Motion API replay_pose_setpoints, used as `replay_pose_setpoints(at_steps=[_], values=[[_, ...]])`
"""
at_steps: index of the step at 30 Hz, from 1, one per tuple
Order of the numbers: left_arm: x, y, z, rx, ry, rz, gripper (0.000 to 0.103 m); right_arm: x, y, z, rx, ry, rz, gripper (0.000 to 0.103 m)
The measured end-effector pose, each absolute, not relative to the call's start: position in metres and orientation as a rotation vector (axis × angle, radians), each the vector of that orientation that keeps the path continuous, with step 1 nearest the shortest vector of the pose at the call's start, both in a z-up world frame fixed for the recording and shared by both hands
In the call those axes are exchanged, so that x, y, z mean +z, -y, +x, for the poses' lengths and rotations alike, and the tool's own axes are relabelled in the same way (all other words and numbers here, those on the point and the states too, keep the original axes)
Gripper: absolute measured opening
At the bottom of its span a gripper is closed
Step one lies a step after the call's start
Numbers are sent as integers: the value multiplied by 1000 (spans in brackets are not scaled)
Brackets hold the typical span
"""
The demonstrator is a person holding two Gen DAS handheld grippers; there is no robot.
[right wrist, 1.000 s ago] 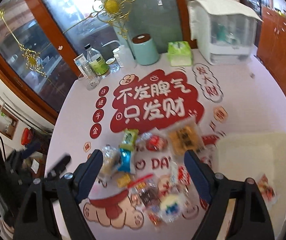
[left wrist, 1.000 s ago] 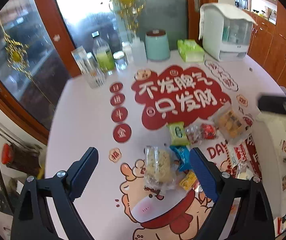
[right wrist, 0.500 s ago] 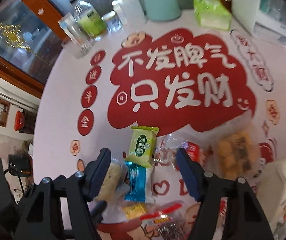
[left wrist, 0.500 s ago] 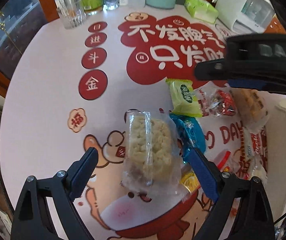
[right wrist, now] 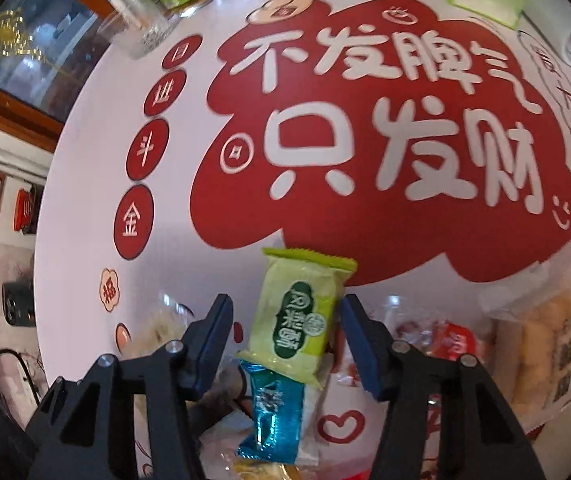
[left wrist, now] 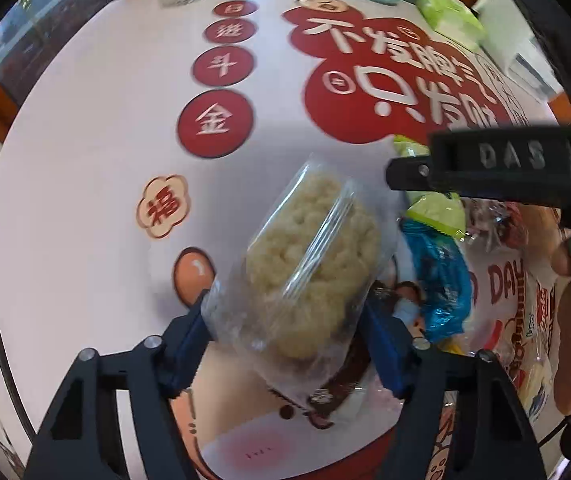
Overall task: Organize snacks
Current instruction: 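Grasp the clear puffed-snack bag with left tool while right tool grasps the green packet, then carry both snacks over the white tray and open both tools to drop them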
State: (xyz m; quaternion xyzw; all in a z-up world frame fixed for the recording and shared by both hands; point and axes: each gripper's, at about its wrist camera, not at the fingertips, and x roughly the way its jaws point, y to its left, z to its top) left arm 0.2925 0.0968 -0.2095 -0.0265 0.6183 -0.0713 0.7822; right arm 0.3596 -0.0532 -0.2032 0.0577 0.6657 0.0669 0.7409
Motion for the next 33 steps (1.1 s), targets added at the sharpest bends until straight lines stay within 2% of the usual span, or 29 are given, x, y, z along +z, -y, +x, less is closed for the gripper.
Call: replay_pose_setpoints(at_steps=[3,4,6,8,11,21,33], values=[[-209,-105,295,-162,-1321,-73,61,-203,41,358,141,-1458,55,49],[-209,-106,294,-165,-1315,-73,59,-203,37,357,139,-1459,36,38],[-210,-107,297,-177,-1307,-70,55,-202,34,354,143,-1463,26,37],[-208,-105,294,-203,-1299,-72,45,-202,31,350,146,-1459,29,37],[-205,-105,293,-232,-1276,-65,38,-199,41,347,145,-1446,74,37],[-173,-111,279,-270,-1179,-76,36,-157,65,313,164,-1331,199,37],[-87,-105,212,-356,-1039,-36,36,-83,88,230,205,-1174,266,37]])
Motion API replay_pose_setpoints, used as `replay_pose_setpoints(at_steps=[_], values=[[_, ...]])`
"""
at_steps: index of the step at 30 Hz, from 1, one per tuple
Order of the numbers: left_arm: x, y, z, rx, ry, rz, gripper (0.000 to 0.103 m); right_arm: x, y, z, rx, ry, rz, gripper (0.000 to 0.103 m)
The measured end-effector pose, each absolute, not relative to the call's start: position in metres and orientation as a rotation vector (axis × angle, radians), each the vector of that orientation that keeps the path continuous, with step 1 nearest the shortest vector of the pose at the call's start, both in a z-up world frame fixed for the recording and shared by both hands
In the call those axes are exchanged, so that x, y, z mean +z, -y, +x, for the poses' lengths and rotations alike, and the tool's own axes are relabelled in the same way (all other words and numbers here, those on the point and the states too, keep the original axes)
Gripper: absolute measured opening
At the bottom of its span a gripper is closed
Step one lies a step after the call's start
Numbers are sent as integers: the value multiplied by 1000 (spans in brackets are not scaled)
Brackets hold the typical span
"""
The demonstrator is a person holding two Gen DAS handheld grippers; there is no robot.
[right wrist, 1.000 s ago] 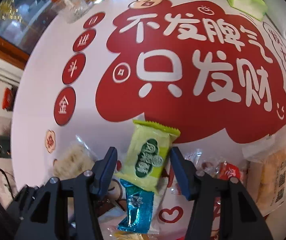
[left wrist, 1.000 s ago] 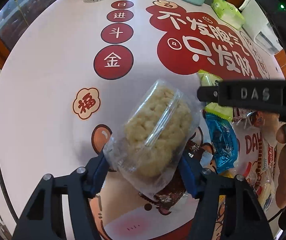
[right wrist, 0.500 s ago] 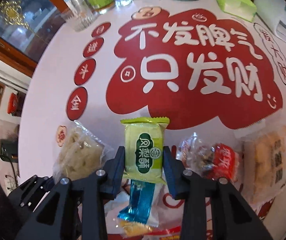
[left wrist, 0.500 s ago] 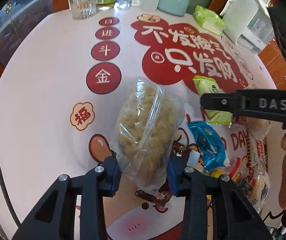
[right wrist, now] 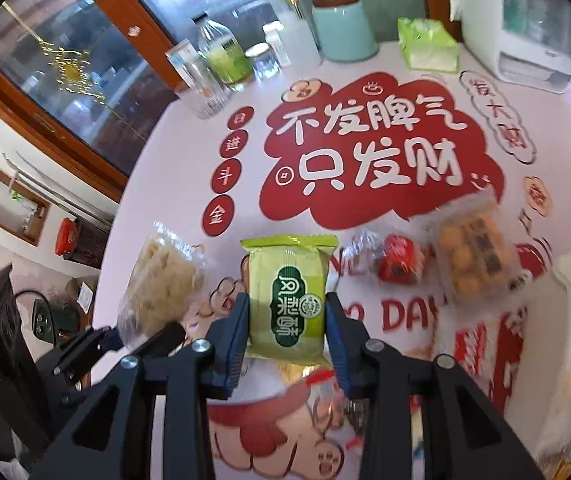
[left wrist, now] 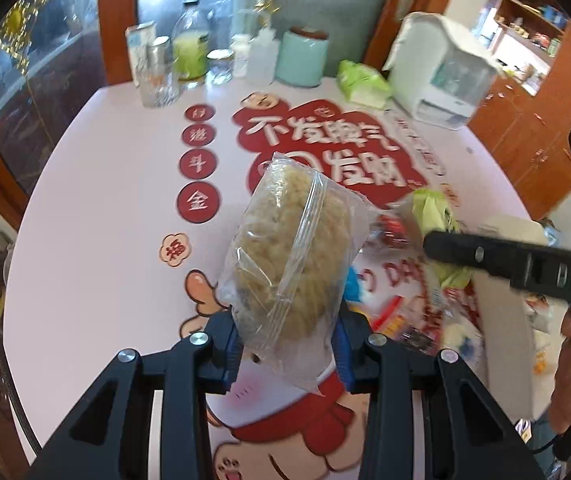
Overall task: Organize snacks
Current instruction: 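Carry both snacks over the white tray and open both tools to drop them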
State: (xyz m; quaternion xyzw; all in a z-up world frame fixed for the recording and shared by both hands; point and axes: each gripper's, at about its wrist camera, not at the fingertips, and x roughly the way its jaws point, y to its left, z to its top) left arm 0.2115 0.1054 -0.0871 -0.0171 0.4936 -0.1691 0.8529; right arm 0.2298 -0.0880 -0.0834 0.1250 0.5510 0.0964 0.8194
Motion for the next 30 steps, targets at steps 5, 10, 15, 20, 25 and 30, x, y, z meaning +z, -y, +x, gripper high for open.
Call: replay_pose_setpoints(at_steps=[5,10,15,20,25,30], values=[[-57,-80,179,-435,-998,0,36,-59,105,175,197,-1123,267,37],[-36,-32,151,-547,-977,56,36,-43,139,126,134,-1081,304,37],[-21,23,129,-632,-960,110,36,-30,181,81,46,-1029,315,37],[-11,87,113,-684,-953,142,36,-23,233,47,-33,-986,346,37],[0,149,102,-707,-932,193,36,-24,288,16,-97,-972,401,37],[7,204,95,-692,-915,241,36,-32,331,1,-125,-985,424,37]])
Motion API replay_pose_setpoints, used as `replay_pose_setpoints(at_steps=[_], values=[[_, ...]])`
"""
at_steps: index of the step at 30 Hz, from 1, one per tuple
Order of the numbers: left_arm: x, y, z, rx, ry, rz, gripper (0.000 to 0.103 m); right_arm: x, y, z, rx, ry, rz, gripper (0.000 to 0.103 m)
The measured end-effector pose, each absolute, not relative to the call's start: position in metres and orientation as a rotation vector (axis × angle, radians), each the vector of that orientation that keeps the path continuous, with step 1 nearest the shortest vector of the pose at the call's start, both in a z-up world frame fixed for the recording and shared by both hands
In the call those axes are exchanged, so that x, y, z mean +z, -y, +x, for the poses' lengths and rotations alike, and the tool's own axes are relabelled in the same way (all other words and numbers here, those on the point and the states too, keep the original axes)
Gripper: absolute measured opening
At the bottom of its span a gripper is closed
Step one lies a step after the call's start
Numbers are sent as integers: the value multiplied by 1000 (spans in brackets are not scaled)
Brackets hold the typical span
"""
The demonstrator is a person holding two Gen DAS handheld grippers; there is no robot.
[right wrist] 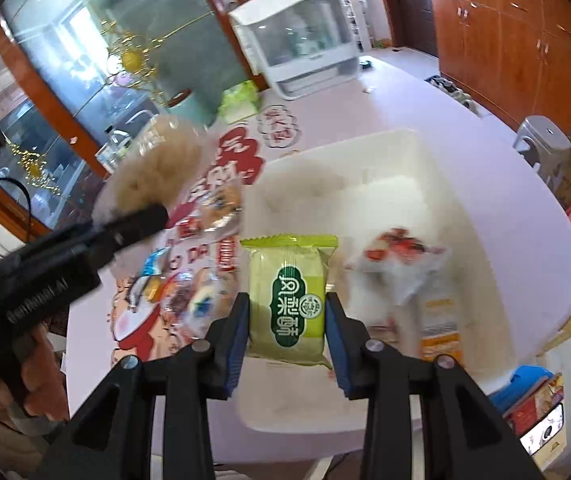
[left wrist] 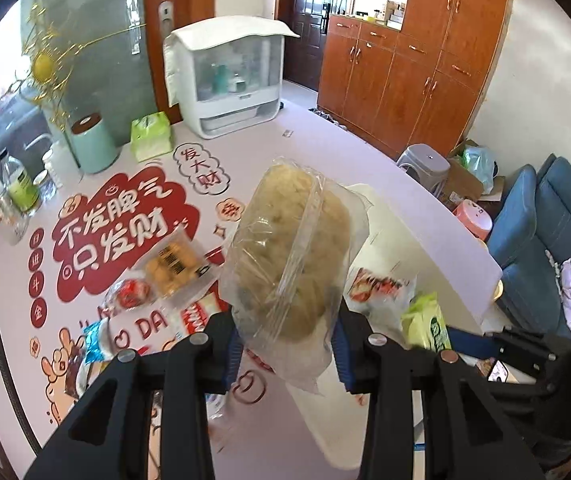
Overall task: Organize snacks
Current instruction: 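Carry both snacks over the white tray and open both tools to drop them, then move both tools back toward the snack pile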
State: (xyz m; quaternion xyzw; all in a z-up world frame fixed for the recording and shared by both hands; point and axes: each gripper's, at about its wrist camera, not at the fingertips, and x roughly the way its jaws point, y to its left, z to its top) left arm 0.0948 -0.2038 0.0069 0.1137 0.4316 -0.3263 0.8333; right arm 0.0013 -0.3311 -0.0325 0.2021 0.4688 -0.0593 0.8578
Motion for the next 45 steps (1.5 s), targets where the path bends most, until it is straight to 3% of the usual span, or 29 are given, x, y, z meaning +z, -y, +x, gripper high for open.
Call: replay_pose_setpoints(at_steps=[21,22,24,25,26,29,45], values=[[-32,306,113,-544,-999,391,37,-63,392,16,-13,-1038,445,37],[-36,308,115,-536,-1012,396,38,-65,393,17,-11,-1047,446,38],[-47,312,118,-516,-1052,419,54,-69,396,18,-18,-1060,444,38],[-52,313,119,-497,-1068,432,70,-72,396,18,-23,-1072,438,38],[-57,313,120,-477,-1076,442,79,-74,397,19,-32,-1086,430,43],[-63,315,120,-461,-1090,448,81,-80,400,18,-47,-1109,429,53],[-63,296,108,-410,-1113,435,82,-83,404,12,-39,-1113,459,53]])
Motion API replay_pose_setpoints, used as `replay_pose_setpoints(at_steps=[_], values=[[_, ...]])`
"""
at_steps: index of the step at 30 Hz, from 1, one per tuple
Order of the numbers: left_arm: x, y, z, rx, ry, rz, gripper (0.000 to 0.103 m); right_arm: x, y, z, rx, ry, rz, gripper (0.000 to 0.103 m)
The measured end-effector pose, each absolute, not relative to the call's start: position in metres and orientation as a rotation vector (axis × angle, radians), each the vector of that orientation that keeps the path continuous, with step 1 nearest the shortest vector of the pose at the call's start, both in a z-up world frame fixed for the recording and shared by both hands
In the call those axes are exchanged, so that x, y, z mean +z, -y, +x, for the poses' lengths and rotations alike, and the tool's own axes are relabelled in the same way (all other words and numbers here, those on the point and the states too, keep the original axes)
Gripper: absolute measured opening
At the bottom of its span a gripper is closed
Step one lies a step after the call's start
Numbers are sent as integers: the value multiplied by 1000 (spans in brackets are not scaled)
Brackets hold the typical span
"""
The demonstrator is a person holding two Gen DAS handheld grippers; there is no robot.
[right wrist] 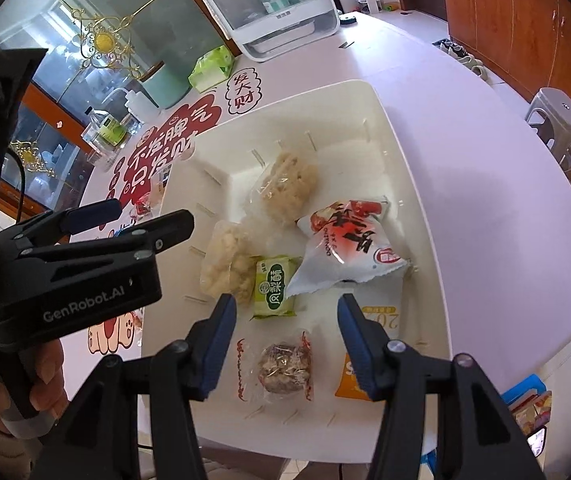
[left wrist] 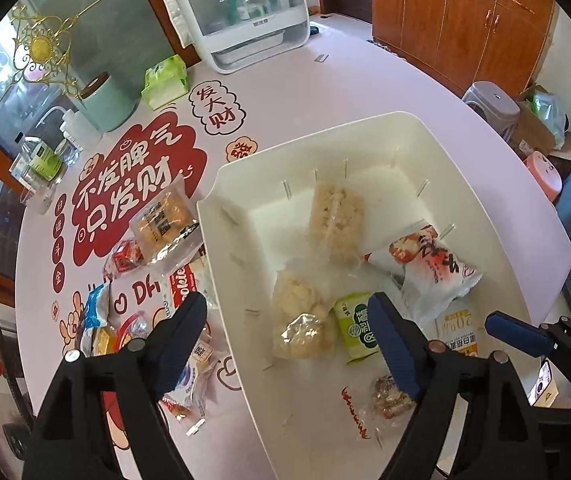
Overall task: Organize snacks
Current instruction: 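Move both tools back toward the snack pile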
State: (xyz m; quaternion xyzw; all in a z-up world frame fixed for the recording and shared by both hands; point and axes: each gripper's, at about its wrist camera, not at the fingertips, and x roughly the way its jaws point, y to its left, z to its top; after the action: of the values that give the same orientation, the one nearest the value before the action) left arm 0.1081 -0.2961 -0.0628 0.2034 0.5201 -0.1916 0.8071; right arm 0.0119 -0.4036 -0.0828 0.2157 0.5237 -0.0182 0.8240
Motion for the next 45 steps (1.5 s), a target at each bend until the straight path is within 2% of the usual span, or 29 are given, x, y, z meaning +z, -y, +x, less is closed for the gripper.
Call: replay_pose_setpoints(at_steps=[13,24,35,45], values=[[-60,268,98,-385,-1123,414,82,-82,386,10,-25,-1122,454,54],[-55,215,96,-365,-1119,372,82,-74,355,11,-46,-1109,441,53],[-46,91,121,-273,-1110,249,82,-53,281,38,-37,-1087,359,53],[-36,-19,167,-227,-1018,238,82,-19,218,91,-11,-1033,273,53]])
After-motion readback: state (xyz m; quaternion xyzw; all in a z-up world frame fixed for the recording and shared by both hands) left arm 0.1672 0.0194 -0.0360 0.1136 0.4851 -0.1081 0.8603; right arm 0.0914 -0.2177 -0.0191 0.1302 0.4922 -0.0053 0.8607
